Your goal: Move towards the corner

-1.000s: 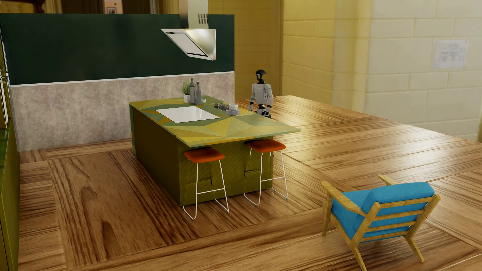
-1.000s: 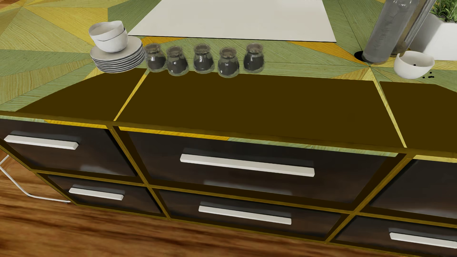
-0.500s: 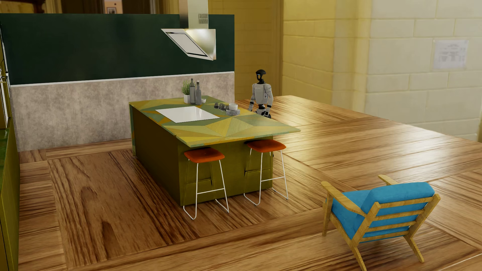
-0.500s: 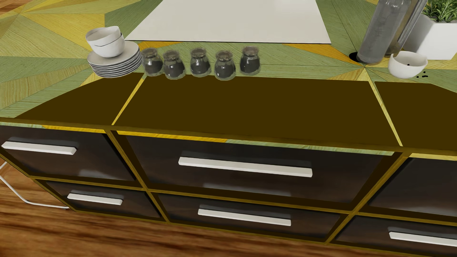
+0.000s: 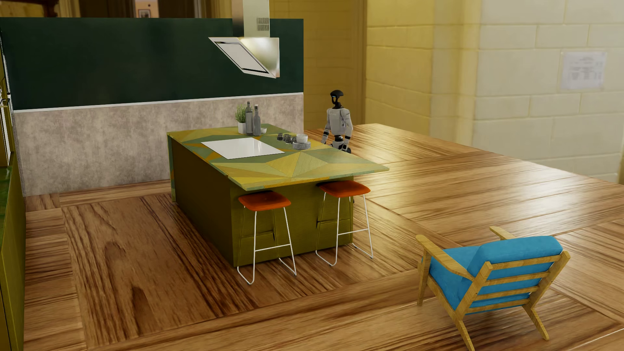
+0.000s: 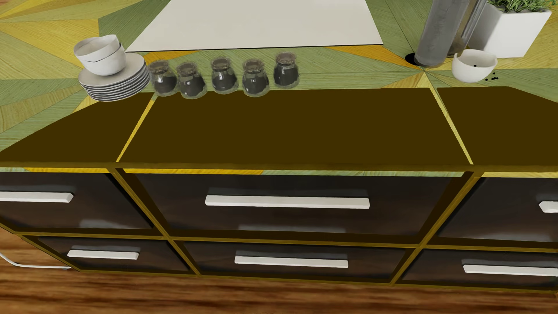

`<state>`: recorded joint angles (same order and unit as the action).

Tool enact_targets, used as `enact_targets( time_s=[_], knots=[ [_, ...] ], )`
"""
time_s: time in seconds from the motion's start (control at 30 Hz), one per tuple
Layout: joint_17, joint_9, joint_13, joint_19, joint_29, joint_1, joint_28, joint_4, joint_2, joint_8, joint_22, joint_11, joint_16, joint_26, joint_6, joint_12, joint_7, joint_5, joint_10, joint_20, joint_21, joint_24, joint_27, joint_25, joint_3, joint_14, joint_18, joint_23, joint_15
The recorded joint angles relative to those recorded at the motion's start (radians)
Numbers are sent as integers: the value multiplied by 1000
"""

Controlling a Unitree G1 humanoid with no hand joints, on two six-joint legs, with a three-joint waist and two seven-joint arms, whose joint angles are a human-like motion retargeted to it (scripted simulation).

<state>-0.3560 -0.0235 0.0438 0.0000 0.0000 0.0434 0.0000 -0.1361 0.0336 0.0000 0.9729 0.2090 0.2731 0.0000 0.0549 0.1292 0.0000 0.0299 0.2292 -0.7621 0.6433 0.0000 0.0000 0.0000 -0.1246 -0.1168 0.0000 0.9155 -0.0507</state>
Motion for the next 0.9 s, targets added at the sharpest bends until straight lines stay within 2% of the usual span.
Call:
enact_targets(
  time_s=[0.3, 0.4, 0.57, 0.9],
  knots=[
    [-28, 28, -53, 0, 0, -5, 0, 21, -8, 0, -47, 2, -6, 0, 66, 21, 0, 24, 4, 7, -13, 0, 0, 0, -94, 1, 0, 8, -8],
    [-32, 26, -49, 0, 0, 16, 0, 21, -7, 0, -64, 6, 7, 0, 71, 18, 0, 23, -20, -17, -11, 0, 0, 0, -86, 14, 0, 14, -18],
    [-32, 30, -56, 0, 0, 10, 0, 19, -13, 0, -57, 8, 11, 0, 73, 11, 0, 21, -14, 8, -6, 0, 0, 0, -113, 10, 0, 16, -20],
    [-33, 25, -51, 0, 0, 15, 0, 20, -9, 0, -70, 11, -9, 0, 76, 23, 0, 17, -13, -9, -15, 0, 0, 0, -115, 1, 0, 11, -25]
  ],
)
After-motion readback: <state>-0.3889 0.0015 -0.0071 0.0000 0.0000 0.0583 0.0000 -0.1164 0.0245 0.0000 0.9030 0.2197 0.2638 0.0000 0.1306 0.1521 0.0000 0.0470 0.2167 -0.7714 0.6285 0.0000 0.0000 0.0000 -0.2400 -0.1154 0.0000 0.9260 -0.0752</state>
